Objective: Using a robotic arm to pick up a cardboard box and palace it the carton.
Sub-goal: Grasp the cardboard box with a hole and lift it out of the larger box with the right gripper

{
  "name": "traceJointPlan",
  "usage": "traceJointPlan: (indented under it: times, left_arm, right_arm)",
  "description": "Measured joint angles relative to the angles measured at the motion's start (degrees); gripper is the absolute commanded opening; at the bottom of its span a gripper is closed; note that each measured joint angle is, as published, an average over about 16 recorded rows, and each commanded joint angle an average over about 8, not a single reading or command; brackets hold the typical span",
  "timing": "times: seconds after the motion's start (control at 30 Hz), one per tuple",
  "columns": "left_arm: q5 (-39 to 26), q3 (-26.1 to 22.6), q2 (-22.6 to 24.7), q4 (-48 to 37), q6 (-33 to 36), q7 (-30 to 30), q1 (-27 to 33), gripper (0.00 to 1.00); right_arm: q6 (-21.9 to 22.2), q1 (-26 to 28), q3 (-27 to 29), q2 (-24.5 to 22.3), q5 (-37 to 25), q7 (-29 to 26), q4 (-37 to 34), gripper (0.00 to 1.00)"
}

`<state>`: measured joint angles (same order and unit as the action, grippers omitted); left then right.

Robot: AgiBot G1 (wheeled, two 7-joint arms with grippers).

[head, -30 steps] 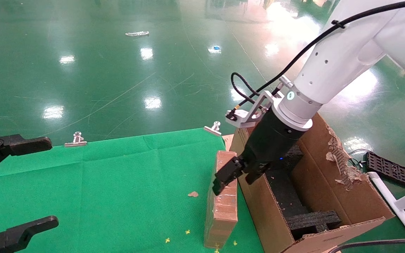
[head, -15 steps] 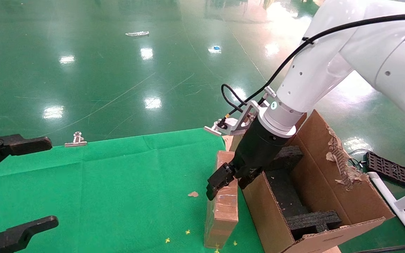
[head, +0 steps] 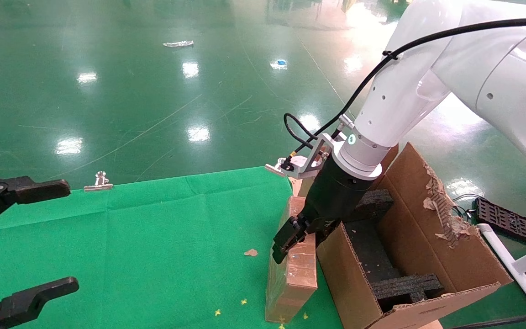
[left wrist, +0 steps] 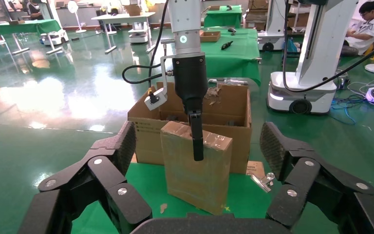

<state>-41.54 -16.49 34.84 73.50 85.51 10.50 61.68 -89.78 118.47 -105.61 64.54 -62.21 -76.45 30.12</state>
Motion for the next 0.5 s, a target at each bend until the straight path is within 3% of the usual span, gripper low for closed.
traceJointPlan:
  times: [0.5]
  left_arm:
    - [0.0,-0.1,0.0,0.0,0.0,0.0,0.0,0.0]
  right_arm:
    - [1.6,2.6,-0.8,-0.9,-0.7,5.1,2.3,0.0]
